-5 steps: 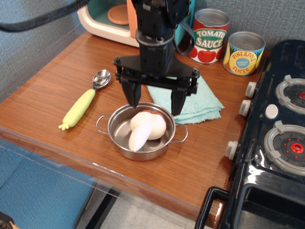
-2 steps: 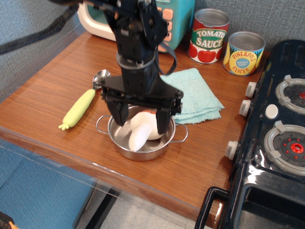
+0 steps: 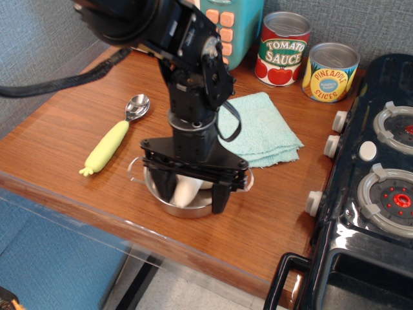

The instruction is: Put the mushroom on the left of the counter

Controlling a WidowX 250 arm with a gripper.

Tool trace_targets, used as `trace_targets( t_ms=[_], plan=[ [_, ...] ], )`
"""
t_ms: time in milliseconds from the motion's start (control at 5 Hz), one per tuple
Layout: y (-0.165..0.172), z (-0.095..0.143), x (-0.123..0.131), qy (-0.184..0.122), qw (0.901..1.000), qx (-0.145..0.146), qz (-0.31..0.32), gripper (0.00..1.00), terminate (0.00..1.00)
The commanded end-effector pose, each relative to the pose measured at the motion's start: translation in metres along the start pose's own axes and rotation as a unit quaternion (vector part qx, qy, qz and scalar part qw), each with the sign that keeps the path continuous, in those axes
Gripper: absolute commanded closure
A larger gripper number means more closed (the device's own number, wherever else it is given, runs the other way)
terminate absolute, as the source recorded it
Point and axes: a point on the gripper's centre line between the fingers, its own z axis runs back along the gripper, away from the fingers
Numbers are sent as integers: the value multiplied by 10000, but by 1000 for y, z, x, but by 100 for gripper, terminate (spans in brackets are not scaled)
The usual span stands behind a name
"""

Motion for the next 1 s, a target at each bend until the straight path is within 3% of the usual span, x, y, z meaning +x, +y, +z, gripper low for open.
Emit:
trace_targets(
  t_ms=[0, 400, 600, 800],
  plan=[
    [7, 2, 0, -74, 10000, 65, 19, 100, 0],
    [9, 39, 0, -562, 9984, -47, 45, 100, 0],
    [25, 62, 3, -747, 9971, -124, 2, 100, 0],
    [63, 67, 13, -722, 9972, -181, -7, 100, 0]
  ],
)
